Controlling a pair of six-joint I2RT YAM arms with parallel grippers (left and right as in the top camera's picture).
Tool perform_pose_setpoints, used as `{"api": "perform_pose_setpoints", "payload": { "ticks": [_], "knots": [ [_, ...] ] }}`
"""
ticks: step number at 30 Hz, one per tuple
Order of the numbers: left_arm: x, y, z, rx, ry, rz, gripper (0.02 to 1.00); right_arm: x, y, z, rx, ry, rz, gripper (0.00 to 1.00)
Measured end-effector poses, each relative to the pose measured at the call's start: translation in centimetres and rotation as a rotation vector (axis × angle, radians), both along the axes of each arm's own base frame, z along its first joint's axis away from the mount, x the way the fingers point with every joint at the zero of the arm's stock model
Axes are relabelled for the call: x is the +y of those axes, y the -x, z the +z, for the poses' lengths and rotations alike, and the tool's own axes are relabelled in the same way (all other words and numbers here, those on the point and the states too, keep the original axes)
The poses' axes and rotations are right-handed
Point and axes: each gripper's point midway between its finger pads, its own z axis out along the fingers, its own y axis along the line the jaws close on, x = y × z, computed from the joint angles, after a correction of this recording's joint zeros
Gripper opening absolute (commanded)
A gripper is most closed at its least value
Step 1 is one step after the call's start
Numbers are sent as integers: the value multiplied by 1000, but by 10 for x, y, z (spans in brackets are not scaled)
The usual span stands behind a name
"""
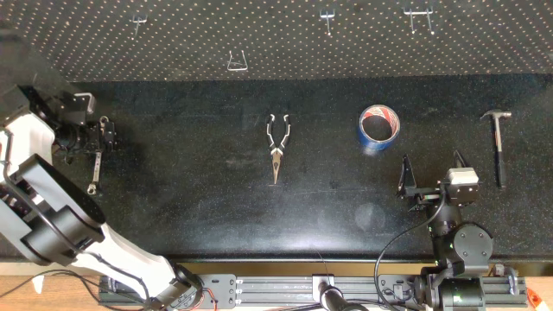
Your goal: Place Tools Onto Pegboard
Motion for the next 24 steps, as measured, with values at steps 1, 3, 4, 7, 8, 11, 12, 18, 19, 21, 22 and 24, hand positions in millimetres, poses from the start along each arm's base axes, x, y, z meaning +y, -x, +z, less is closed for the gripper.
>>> {"api": "perform_pose_setpoints", "payload": {
  "ticks": [1,3,4,7,8,11,12,18,19,21,22,24],
  "knots": [
    [1,1,-3,9,-1,1,996,0,0,0,0,0,0,972],
    [1,2,-3,15,-3,2,998,0,0,0,0,0,0,972],
    [1,3,-4,17,-3,2,996,0,0,0,0,0,0,974],
    [0,4,-4,22,0,2,996,0,0,0,0,0,0,972],
    [0,4,-4,23,0,2,998,0,0,0,0,0,0,972],
    [0,7,-5,39,-2,4,998,0,0,0,0,0,0,974],
    [0,9,-5,46,-5,5,1000,0,0,0,0,0,0,972],
    [1,13,-6,68,-14,5,875,0,0,0,0,0,0,974],
    [1,14,-6,76,-14,5,807,0,0,0,0,0,0,972],
    [1,17,-6,85,-16,-7,645,0,0,0,0,0,0,974],
    [1,17,-6,89,-20,-10,564,0,0,0,0,0,0,974],
    [1,18,-6,91,-24,-17,393,0,0,0,0,0,0,972]
  ]
}}
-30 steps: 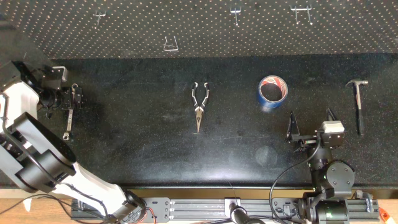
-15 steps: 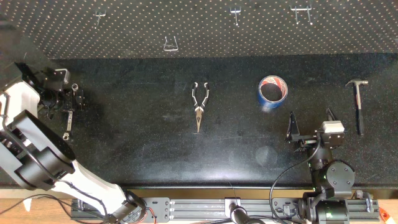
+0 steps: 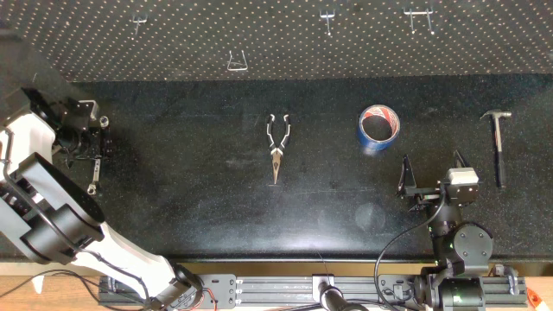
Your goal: Place Tools Onto Pegboard
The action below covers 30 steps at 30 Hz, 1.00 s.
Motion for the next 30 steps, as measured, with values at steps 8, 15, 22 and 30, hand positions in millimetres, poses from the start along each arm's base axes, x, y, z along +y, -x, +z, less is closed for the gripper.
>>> {"api": "perform_pose_setpoints", "payload": {
  "ticks": [8,15,22,30],
  "knots": [
    [4,-3,1,-9,-16,0,29,0,0,0,0,0,0,972],
    [-2,-3,1,4,-9,-8,27,0,0,0,0,0,0,972],
    [-47,-32,35,-49,-29,-38,27,0,0,0,0,0,0,972],
    [-72,14,121,-248,-164,-24,29,0,0,0,-1,0,0,972]
  ]
}}
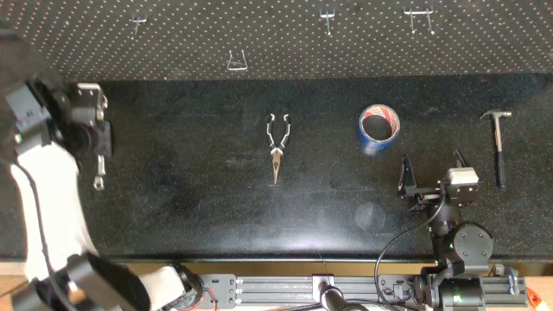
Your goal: Place Tools Onto Pegboard
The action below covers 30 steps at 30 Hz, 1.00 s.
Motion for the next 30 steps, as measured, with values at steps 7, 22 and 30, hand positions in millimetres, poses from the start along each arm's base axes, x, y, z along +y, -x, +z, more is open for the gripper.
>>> {"api": "perform_pose_setpoints", "payload": {
  "ticks": [7,22,30],
  "knots": [
    [-26,40,39,-169,-93,-5,29,0,0,0,0,0,0,972],
    [-79,-38,94,-923,-51,-119,25,0,0,0,0,0,0,974],
    [-119,-89,83,-957,13,-257,25,0,0,0,0,0,0,972]
  ]
}}
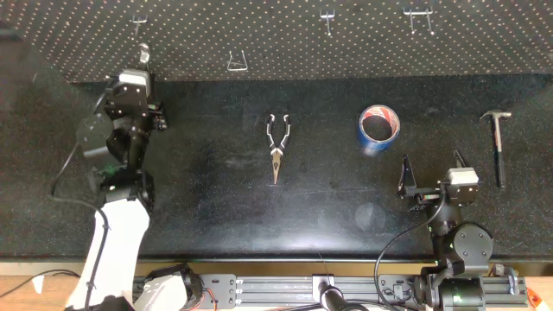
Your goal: Place Tools Onto Pegboard
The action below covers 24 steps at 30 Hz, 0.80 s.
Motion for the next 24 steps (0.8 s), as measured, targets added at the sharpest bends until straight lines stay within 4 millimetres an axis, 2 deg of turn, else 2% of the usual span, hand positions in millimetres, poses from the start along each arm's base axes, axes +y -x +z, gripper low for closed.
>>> {"api": "perform_pose_setpoints", "payload": {
  "ticks": [5,10,15,21,24],
  "knots": [
    [10,-11,17,-42,-27,79,25,0,0,0,0,0,0,972],
    [17,-13,11,-23,-24,129,27,0,0,0,0,0,0,972],
    [28,-11,1,11,54,206,27,0,0,0,0,0,0,972],
    [12,-15,-10,46,116,181,27,0,0,0,0,0,0,972],
    [11,-17,-15,59,118,183,27,0,0,0,0,0,0,974]
  ]
}}
